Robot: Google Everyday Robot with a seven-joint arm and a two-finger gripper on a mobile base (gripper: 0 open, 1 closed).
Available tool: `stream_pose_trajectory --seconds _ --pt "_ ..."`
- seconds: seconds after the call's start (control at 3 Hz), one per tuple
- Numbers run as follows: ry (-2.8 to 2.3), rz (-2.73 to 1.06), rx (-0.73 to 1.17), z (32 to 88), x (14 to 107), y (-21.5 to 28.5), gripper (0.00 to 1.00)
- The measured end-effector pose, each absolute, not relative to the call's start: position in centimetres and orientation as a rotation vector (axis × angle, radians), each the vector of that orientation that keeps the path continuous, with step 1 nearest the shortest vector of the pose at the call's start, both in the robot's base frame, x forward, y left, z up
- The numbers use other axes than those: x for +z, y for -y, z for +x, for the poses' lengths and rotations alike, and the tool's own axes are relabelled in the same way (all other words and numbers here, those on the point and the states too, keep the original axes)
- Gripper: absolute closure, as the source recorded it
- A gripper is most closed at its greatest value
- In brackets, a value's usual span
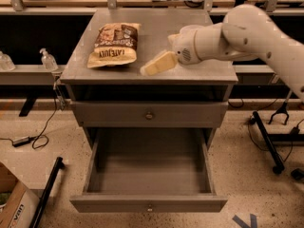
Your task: Place brown chip bag into middle drawer
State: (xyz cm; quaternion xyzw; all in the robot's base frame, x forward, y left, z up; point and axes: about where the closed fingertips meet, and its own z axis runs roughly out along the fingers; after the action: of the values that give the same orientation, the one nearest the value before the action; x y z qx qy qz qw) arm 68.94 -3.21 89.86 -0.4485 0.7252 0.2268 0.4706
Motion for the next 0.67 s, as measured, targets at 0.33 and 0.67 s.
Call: stream_pose_trajectory --seconds 0.33,0.67 --pt "-1.705 -1.061 0.562 70.9 90.1 -1.3 0.0" --pt "-1.66 -1.047 0.568 72.8 90.0 -5.3 0.0"
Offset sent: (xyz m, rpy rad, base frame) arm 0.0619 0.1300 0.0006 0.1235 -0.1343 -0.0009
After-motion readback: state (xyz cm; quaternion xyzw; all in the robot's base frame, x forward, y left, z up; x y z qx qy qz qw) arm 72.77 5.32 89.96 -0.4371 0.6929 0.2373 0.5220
